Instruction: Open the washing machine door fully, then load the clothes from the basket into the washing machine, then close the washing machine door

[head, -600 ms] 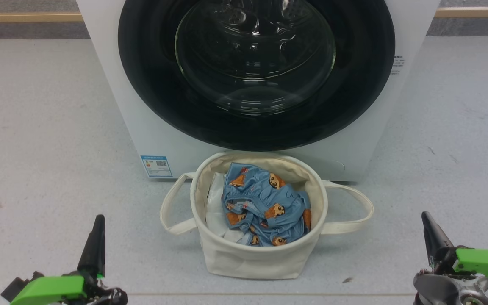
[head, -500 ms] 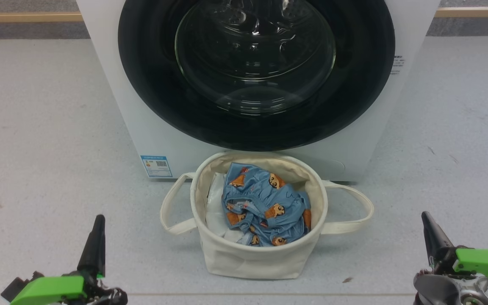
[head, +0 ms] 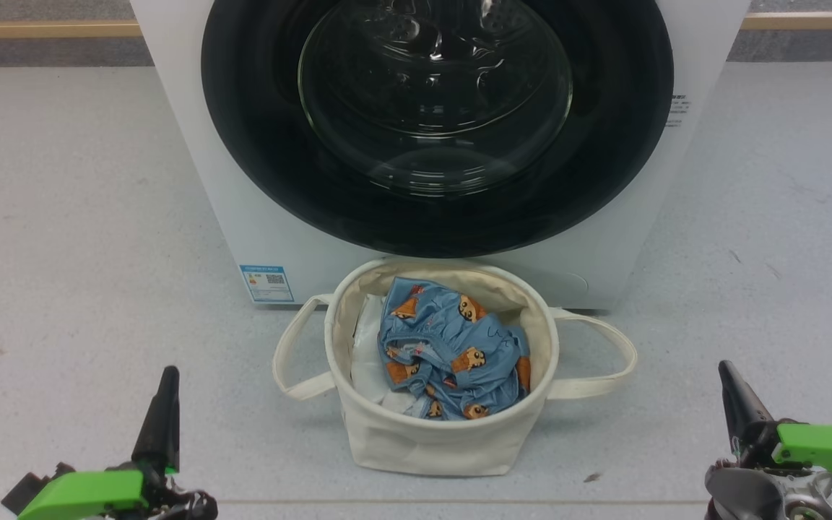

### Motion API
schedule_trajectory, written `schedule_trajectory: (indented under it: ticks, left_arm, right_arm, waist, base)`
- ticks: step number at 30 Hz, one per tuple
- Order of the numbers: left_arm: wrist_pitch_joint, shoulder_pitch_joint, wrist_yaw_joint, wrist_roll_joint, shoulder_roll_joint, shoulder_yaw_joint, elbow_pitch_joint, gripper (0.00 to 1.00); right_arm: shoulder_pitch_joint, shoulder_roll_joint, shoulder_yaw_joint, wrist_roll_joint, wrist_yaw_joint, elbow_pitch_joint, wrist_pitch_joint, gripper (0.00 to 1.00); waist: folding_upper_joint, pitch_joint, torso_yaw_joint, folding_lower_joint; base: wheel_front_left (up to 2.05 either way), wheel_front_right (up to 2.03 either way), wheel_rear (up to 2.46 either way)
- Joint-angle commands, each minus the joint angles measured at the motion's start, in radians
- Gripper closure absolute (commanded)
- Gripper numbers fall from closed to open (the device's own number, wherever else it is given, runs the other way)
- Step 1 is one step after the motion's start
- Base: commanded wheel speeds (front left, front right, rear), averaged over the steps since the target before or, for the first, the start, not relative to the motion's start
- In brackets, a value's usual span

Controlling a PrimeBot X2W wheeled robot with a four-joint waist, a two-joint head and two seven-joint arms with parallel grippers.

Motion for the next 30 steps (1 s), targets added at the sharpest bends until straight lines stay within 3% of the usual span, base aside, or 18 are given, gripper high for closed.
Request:
schedule_trajectory:
  ticks: [1,30]
  left_arm:
    - [0.001,-0.024,-0.007,0.011,0.006,0.033,-0.027,1.00]
    - [0.001,-0.024,-0.007,0.011,0.006,0.033,-0.027,1.00]
  right_arm:
    - [-0.027,-0.004,0.020,-0.004,0.000,-0.031,0.010,1.00]
    - [-0.027,-0.004,0.020,-0.004,0.000,-0.031,0.009,1.00]
  waist:
    - [0.0000,0.000,0.000,0.0000]
    - [0.0000,0.000,0.000,0.0000]
  base:
    - [0.00,0.00,0.00]
    - [0.00,0.00,0.00]
